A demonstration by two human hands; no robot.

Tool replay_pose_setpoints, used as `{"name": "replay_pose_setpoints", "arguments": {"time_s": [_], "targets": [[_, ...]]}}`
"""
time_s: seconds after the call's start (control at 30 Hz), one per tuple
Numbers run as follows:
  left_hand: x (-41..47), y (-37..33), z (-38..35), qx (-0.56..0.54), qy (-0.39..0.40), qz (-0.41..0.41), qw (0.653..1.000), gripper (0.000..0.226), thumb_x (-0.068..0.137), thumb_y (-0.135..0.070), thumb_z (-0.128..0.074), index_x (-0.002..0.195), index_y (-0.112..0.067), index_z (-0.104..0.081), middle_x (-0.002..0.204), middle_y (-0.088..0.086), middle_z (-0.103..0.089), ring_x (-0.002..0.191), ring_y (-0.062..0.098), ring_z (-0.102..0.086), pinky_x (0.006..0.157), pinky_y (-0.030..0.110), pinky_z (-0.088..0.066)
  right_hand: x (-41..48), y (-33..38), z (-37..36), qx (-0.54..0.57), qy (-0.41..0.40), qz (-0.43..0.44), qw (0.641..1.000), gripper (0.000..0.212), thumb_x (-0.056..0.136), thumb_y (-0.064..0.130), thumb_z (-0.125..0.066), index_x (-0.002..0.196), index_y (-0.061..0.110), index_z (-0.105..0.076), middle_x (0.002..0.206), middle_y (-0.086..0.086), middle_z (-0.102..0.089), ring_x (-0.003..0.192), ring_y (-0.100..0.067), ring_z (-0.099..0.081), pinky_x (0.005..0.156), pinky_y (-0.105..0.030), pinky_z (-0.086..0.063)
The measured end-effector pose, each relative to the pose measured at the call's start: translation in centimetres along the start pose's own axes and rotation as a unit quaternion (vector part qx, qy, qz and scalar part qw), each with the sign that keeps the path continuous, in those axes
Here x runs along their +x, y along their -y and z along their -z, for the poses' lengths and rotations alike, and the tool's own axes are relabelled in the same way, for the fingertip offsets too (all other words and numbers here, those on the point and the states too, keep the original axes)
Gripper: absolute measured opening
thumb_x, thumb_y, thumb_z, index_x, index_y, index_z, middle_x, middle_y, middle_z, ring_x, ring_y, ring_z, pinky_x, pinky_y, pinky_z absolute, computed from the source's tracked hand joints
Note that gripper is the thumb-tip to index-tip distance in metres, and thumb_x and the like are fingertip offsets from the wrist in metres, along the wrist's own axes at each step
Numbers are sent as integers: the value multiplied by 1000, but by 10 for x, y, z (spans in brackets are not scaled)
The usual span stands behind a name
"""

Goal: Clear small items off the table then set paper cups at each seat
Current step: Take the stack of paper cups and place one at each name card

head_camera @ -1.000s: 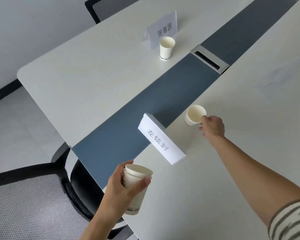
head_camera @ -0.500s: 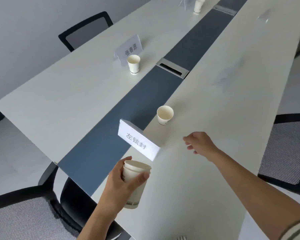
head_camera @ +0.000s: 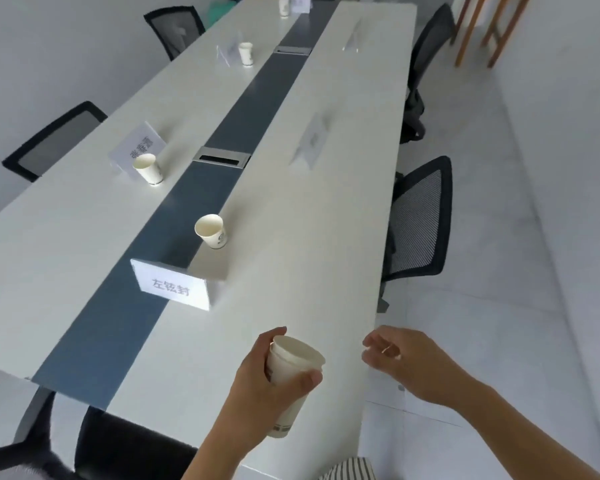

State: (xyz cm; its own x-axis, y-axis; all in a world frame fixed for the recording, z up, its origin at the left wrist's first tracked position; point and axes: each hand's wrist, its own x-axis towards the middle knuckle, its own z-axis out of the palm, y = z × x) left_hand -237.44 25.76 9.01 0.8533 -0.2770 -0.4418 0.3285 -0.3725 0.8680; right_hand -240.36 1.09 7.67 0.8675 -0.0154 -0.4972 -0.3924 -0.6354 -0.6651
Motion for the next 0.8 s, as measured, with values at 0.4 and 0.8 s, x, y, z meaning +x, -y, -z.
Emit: {"name": "replay_pose_setpoints", "arguments": {"time_s": [0.4, 0.8], "targets": [[2, -40, -180, 134, 184, -42, 973, 73, 52, -52, -83, 115, -45, -49, 103, -8, -64, 84, 4, -64, 69, 17, -53, -174, -176, 70, 130, -156, -151, 968, 9, 85, 40, -67, 95, 39, -66, 88, 17, -73, 84, 8, -64, 73, -16, -49], [167, -146, -289, 142, 236, -103, 956, 69, 65, -43, -83, 122, -43, -44, 108, -12, -59, 93, 8, -62, 68, 15, -52, -80, -219, 208, 179, -223, -169, 943, 10, 88, 39, -64, 98, 36, -65, 85, 33, -65, 80, 7, -63, 74, -15, -47]]}}
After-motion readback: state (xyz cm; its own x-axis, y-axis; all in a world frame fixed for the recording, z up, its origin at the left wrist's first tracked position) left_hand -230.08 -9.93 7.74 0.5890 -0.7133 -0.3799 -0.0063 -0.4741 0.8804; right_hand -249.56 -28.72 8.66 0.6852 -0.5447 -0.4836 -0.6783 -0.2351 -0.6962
